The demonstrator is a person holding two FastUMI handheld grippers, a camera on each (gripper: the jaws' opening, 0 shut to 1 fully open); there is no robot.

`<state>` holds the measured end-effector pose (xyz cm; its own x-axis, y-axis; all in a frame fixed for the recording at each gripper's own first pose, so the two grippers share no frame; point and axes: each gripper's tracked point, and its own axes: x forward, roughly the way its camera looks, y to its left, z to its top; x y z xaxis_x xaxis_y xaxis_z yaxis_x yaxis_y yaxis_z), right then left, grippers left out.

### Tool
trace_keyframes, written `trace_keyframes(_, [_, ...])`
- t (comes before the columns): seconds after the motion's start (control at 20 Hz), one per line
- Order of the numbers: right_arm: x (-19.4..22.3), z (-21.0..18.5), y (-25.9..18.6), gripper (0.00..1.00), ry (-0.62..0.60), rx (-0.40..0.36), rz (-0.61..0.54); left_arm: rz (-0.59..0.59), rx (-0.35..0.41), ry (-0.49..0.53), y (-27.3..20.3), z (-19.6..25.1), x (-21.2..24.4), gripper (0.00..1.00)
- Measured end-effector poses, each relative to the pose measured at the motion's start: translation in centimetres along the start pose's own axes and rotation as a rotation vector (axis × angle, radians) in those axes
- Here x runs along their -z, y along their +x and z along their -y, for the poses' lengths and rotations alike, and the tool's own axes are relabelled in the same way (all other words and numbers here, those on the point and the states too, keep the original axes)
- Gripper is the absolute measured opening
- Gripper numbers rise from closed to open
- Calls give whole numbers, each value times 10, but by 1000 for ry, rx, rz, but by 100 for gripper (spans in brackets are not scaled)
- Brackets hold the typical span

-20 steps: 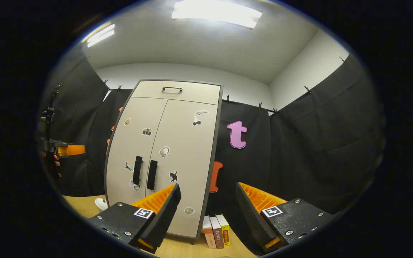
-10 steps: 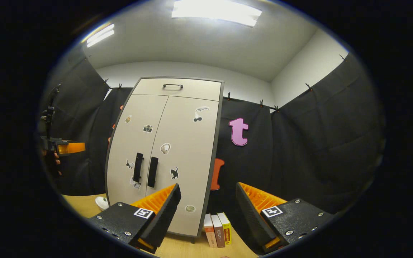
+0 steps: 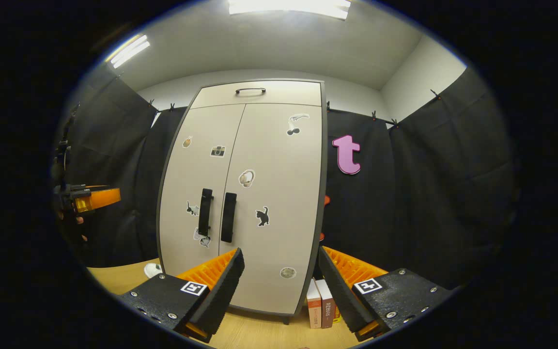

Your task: Open the right door of the double-door shoe cabinet with the right hand, and open the left door with the left hand.

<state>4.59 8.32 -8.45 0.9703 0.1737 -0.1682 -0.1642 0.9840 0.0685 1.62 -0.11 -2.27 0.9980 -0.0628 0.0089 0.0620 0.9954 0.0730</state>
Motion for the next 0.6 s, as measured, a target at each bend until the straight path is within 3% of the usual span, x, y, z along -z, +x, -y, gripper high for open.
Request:
trace_keyframes(0.45, [9,-100,97,93,74,-148,-61,-34,-21,22,0,-45,23,95])
trace_keyframes(0.6, [12,-114,129,93,49,-117,-78,-28,-22,39,-5,-63,26,96])
